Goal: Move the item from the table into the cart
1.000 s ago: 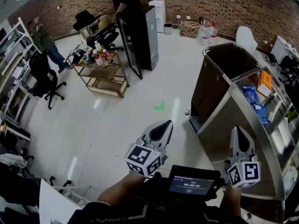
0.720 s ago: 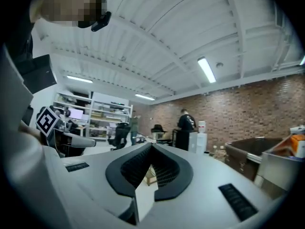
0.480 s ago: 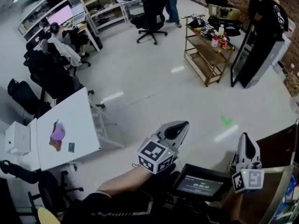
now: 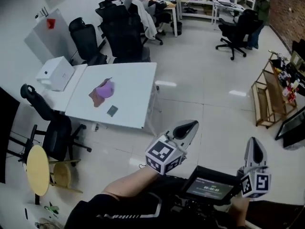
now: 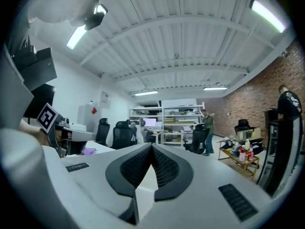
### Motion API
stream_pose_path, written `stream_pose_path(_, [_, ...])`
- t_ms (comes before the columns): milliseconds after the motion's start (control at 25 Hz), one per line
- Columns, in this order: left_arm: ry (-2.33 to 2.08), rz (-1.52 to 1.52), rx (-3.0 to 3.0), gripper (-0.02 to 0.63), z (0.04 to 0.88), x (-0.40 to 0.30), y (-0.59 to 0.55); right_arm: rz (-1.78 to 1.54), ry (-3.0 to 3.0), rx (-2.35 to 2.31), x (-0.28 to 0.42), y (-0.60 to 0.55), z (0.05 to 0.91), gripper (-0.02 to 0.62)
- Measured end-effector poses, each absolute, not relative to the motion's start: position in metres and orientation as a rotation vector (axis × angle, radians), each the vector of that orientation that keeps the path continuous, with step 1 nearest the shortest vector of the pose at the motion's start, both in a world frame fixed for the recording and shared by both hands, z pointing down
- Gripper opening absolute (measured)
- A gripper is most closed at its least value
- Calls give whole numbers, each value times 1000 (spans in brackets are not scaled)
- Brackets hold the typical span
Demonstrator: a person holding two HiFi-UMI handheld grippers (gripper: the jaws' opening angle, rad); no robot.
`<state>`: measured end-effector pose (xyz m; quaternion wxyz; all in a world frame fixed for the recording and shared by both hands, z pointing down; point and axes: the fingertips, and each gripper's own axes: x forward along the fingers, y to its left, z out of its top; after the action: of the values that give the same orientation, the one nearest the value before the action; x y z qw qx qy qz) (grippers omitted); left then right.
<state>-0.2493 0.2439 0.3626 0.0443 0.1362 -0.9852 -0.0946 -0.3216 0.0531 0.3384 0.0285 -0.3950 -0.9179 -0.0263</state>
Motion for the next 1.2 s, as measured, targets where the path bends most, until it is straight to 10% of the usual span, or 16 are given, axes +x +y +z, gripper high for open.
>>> stream_pose_path(800, [-2874,-484,-911,-6,440,-73,831,-275,-1906,-2339,-254,752,408,-11])
stream_pose_path(1200, [-2655,-506,-1379,-6,460,-13,931,-595,-1090,-2736,-199,898,473,186])
